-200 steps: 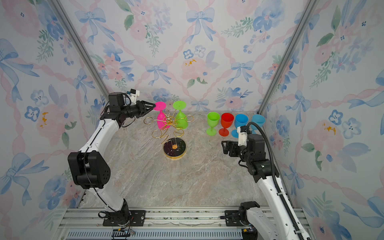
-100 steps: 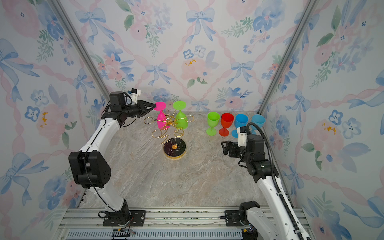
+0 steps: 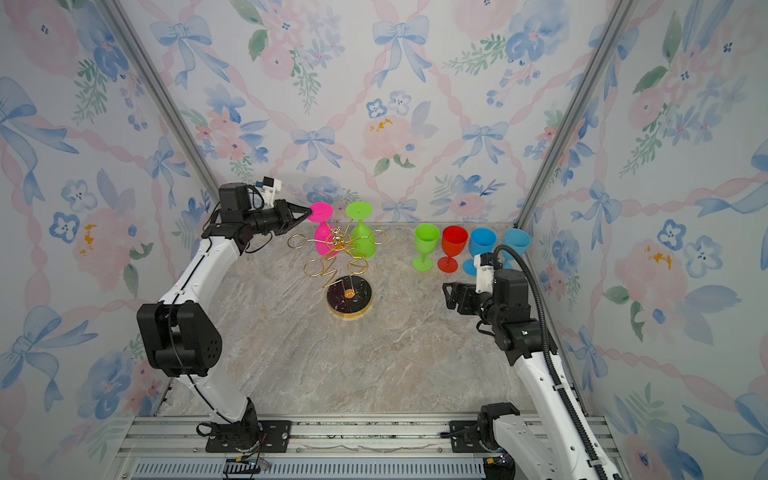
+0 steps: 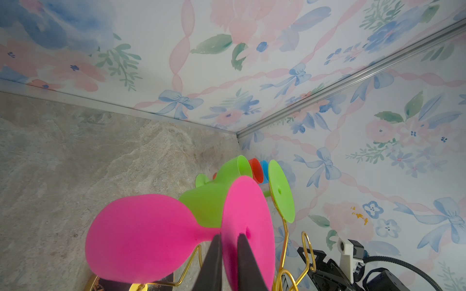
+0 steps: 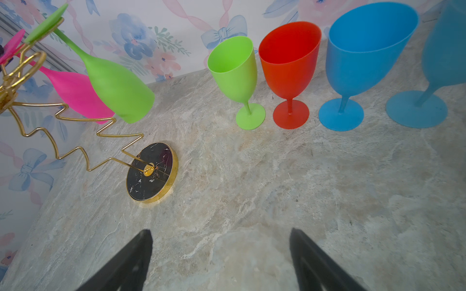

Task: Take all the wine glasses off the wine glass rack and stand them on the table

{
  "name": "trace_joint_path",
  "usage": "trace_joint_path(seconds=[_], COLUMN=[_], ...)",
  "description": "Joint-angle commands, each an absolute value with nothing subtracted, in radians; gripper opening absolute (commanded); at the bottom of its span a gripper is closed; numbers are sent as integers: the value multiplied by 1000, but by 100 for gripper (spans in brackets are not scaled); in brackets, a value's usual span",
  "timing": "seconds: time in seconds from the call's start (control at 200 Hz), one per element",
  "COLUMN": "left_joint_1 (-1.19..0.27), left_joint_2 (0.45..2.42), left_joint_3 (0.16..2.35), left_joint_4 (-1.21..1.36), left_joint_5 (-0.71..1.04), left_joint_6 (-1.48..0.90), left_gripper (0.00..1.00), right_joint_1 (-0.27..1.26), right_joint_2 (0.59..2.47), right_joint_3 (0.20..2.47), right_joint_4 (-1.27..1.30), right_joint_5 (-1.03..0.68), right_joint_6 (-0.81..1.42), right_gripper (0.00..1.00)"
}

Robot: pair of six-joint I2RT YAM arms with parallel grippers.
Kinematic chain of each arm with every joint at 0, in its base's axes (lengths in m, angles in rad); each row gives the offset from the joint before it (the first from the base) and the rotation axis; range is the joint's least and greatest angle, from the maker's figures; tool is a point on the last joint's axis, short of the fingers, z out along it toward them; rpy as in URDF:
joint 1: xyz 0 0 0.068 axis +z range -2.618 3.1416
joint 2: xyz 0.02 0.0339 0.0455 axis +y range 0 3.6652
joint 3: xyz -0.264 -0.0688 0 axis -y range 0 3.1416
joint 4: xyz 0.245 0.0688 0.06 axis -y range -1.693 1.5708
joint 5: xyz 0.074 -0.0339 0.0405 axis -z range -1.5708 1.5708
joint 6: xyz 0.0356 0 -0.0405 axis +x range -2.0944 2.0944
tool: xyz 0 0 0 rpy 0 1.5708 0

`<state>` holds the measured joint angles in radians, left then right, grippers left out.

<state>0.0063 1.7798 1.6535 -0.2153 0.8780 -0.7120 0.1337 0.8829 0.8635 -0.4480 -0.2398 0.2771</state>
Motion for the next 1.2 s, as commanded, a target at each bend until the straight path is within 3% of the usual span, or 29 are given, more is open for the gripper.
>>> trace_joint_path(seconds=[0.0,1.195], left_joint_1=[6,1], left_joint_2=[1766,1691], left_joint_3=[1680,1619], left_joint_4=[-219,-218], left_joint_5=[917,963], left_joint_6=[-715,-738], left_gripper=[11,0], right_joint_1=[143,143], right_joint_2=[881,865], right_joint_3=[854,850], right_joint_4=[-429,-436], right_joint_5=[-240,-230], right_joint_6=[286,289], right_gripper=[87,88])
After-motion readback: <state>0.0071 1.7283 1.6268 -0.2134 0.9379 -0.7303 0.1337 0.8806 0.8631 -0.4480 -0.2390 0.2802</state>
